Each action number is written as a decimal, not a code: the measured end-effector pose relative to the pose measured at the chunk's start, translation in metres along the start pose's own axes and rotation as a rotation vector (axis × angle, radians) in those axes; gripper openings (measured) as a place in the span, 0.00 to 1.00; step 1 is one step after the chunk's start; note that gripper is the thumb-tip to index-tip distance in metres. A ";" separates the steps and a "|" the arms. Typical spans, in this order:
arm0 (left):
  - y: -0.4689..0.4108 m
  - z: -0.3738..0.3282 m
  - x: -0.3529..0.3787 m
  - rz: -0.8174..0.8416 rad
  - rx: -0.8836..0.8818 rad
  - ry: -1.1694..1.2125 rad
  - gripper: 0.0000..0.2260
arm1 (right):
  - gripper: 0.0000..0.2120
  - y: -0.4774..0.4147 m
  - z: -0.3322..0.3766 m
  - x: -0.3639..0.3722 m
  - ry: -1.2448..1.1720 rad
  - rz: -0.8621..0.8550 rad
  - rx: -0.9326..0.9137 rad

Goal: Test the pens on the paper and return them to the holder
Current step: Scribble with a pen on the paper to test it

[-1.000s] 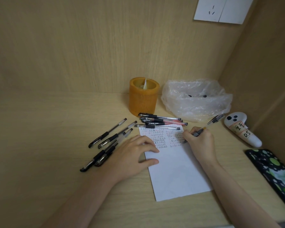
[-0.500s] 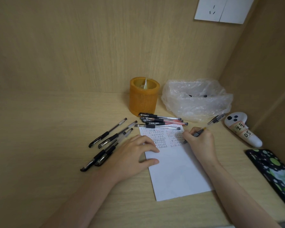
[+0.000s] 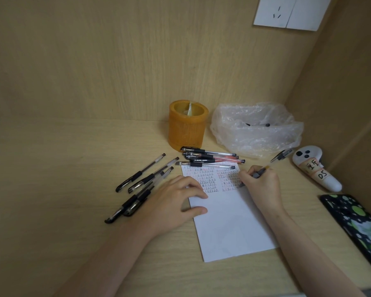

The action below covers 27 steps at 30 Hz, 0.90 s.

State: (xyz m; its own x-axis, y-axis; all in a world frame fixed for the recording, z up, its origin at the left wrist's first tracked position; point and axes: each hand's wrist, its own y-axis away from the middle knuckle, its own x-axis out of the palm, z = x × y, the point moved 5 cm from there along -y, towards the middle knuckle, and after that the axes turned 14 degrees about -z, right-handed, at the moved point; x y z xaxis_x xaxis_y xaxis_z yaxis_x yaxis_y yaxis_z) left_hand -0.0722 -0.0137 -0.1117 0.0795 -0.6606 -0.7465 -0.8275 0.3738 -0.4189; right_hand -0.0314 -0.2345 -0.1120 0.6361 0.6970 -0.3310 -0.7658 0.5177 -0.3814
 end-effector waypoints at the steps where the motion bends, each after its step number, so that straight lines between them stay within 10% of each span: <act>1: 0.000 0.000 0.000 0.001 0.000 -0.001 0.15 | 0.13 0.000 0.000 0.000 0.000 -0.001 -0.002; 27: 0.000 0.001 0.001 0.000 -0.001 -0.002 0.15 | 0.11 0.001 0.001 0.000 -0.029 0.032 0.020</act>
State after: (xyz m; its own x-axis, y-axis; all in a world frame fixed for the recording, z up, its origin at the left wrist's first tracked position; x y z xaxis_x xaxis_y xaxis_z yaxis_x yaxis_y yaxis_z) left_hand -0.0710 -0.0136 -0.1130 0.0806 -0.6592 -0.7476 -0.8279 0.3734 -0.4185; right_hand -0.0321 -0.2336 -0.1114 0.6082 0.7273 -0.3179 -0.7878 0.5043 -0.3536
